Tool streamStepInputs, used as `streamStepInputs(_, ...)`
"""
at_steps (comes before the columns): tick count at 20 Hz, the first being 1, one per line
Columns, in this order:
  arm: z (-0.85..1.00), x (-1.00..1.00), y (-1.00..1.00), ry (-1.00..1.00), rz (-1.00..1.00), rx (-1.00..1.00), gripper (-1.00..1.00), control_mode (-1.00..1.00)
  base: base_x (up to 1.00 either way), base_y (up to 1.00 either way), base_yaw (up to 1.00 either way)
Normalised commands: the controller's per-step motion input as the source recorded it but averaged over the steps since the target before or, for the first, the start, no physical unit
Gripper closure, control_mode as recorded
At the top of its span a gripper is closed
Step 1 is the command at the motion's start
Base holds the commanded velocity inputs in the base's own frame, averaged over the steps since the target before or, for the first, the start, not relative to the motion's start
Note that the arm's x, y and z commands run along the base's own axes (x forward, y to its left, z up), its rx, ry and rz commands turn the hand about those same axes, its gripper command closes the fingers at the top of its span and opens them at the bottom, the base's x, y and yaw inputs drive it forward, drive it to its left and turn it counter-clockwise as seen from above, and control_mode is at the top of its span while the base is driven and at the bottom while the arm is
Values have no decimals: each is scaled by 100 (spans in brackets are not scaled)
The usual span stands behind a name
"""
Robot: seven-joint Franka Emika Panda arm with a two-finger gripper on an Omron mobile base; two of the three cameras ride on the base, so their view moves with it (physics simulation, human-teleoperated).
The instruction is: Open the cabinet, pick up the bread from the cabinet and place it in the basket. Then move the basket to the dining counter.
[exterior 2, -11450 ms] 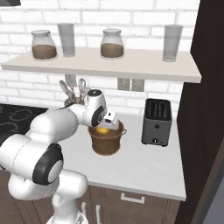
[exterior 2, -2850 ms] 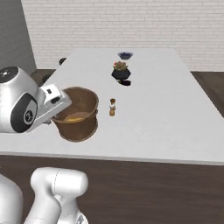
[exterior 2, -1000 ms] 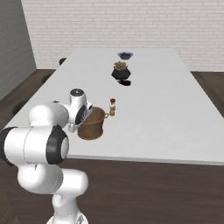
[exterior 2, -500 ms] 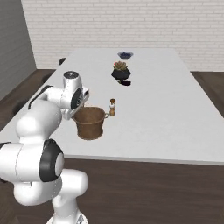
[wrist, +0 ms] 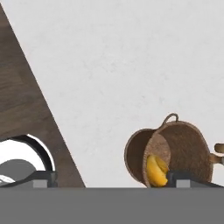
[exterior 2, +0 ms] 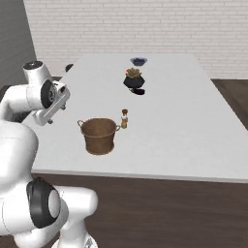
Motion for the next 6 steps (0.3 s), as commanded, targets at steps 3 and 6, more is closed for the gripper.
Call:
streamStepInputs(3, 38, -100, 64, -9, 0, -9, -100, -100, 0, 0, 0)
streamStepInputs(6, 4, -100, 19, -15, 0, -5, -100, -100, 0, 0, 0)
